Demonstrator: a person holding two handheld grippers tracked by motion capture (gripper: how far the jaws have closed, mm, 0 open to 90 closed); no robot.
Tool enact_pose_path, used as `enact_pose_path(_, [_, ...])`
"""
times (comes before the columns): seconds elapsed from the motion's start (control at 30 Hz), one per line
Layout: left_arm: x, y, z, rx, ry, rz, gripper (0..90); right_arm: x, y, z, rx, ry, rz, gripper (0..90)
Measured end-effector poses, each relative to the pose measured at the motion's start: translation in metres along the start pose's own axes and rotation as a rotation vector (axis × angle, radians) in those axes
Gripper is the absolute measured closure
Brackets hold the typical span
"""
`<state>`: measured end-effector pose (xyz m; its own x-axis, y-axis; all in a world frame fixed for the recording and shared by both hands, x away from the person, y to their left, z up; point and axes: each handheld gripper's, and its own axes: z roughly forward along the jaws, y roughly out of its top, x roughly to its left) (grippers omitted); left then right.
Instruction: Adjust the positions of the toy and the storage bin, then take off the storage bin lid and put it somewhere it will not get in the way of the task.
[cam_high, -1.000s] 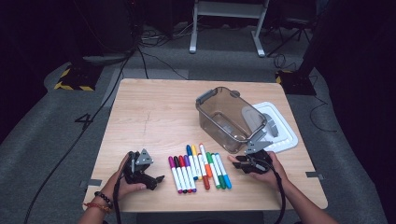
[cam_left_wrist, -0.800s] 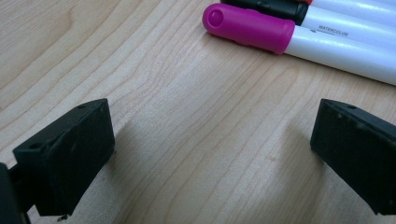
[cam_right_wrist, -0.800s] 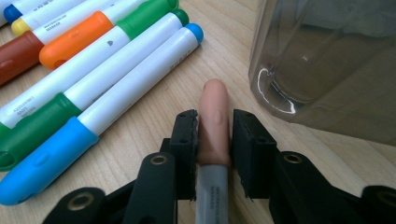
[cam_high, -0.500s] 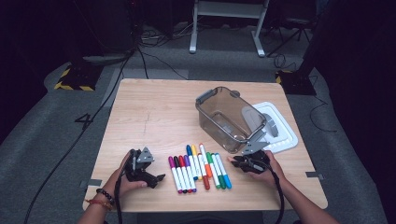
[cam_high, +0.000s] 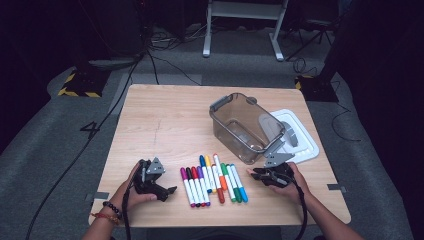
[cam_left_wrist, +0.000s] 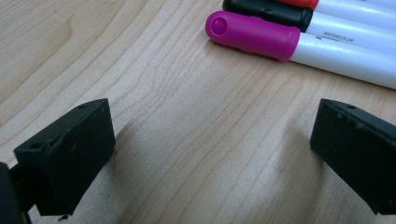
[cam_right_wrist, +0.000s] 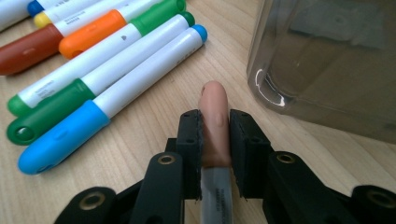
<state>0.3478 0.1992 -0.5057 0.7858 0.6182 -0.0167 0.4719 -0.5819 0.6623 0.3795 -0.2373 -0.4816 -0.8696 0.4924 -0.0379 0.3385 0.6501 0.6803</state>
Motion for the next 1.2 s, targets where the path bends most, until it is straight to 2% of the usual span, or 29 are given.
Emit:
enact_pose_path(0.23, [0.0, -0.001, -0.001, -0.002, 0.003, -0.002, 0.3, 0.0, -0.001, -0.016, -0.049, -0.002, -0.011, 75.0])
enact_pose_path(0.57, [-0.001, -0.002, -0.001, -0.002, 0.003, -0.005, 0.5, -0.002, -0.003, -0.037, -0.114, -0.013, 0.008, 75.0])
enact_pose_path(0.97, [-0.001, -0.002, -0.002, -0.001, 0.008, -0.011, 0.5, -0.005, -0.012, -0.077, -0.211, -0.065, 0.039, 75.0])
enact_pose_path(1.1, [-0.001, -0.002, -0.002, -0.001, 0.009, -0.01, 0.5, -0.006, -0.013, -0.087, -0.245, -0.066, 0.057, 75.0])
enact_pose_path(1.13, [-0.001, -0.002, -0.002, -0.001, 0.008, -0.01, 0.5, -0.006, -0.012, -0.095, -0.261, -0.078, 0.058, 75.0])
enact_pose_path(1.2, [-0.001, -0.002, -0.002, -0.001, 0.008, -0.01, 0.4, -0.007, -0.012, -0.099, -0.266, -0.092, 0.056, 75.0])
